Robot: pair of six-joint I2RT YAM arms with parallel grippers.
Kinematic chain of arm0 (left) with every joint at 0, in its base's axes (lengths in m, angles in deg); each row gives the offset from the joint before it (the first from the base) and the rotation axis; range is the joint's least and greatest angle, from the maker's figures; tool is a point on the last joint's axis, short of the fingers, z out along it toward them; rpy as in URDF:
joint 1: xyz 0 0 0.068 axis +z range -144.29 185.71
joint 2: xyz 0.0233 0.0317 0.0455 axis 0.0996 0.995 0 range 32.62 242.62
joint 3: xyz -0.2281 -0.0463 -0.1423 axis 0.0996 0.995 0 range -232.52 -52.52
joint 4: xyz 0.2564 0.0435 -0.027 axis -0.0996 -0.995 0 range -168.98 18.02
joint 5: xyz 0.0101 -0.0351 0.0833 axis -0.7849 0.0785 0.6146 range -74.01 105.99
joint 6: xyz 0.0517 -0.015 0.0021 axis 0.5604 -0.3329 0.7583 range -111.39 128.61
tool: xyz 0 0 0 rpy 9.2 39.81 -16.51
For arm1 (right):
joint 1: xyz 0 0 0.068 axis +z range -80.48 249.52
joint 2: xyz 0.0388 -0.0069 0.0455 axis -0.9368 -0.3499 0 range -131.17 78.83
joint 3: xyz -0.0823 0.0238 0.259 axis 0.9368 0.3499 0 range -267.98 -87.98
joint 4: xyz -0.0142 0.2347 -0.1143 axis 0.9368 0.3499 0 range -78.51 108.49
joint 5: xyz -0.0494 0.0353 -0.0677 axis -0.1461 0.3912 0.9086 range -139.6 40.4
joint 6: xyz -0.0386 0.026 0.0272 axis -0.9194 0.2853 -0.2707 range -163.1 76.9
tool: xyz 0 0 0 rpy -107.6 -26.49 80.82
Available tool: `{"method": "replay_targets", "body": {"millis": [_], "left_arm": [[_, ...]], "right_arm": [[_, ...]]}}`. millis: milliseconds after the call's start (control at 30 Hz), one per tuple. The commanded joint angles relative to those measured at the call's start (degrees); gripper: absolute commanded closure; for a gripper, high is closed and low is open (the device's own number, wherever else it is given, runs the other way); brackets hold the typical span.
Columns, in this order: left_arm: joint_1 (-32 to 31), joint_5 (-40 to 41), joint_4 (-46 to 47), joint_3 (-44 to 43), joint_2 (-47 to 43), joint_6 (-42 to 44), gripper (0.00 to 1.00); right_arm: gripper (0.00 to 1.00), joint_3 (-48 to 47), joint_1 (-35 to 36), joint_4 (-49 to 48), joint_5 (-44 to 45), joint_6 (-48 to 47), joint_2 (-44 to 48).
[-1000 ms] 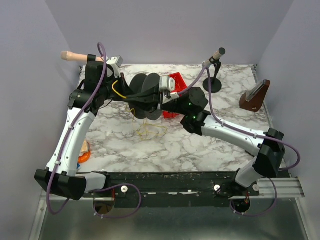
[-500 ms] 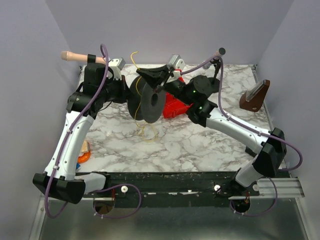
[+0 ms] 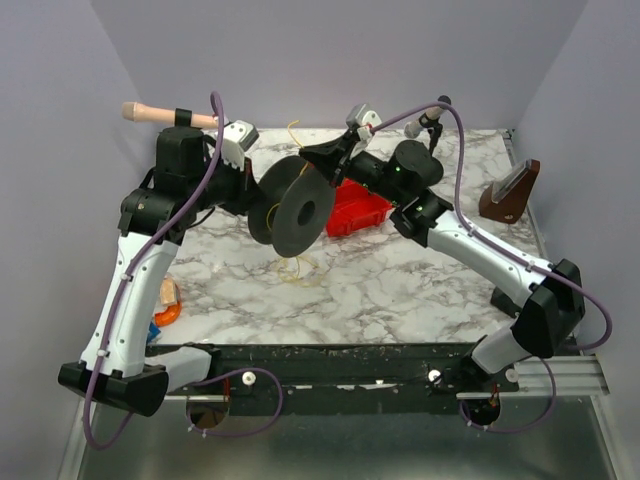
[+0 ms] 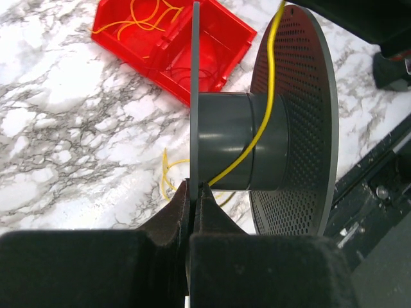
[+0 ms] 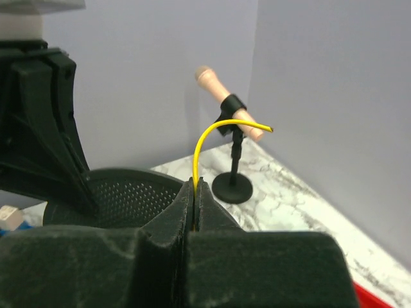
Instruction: Wrap the cables
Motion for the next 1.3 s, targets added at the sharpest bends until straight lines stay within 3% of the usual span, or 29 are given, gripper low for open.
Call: {"method": "replay_targets", "body": {"millis": [0,233,433,700,1100,1267], "left_arm": [[-0.37,-8.25,-1.84,-1.73,-1.49,4.89,1.0],[-0.46,-7.64,-3.07,-1.47,-1.93,5.16,1.0],[-0.72,-5.62,-3.25,-1.82,-1.67,3.23,1.0],[-0.81,-3.34,-3.43,-4.02,-0.09,1.47,1.0],[-0.9,-0.79,-4.65,-6.04,0.7,2.7,1.0],[-0.99,-0.87,-7.02,-7.97,0.7,11.81,1.0]], "right_arm": [[0.97,2.5,-2.79,4.04,-5.37,6.76,2.25],[0.87,3.73,-5.43,6.06,-7.49,9.5,1.55],[0.61,6.89,-6.31,7.83,-8.98,11.26,1.1],[0.58,10.41,-8.07,8.0,-7.75,11.97,1.72],[0.33,19.64,-10.62,9.23,-9.25,3.89,8.13],[0.28,21.92,-12.55,9.32,-10.39,-2.26,11.73]]}}
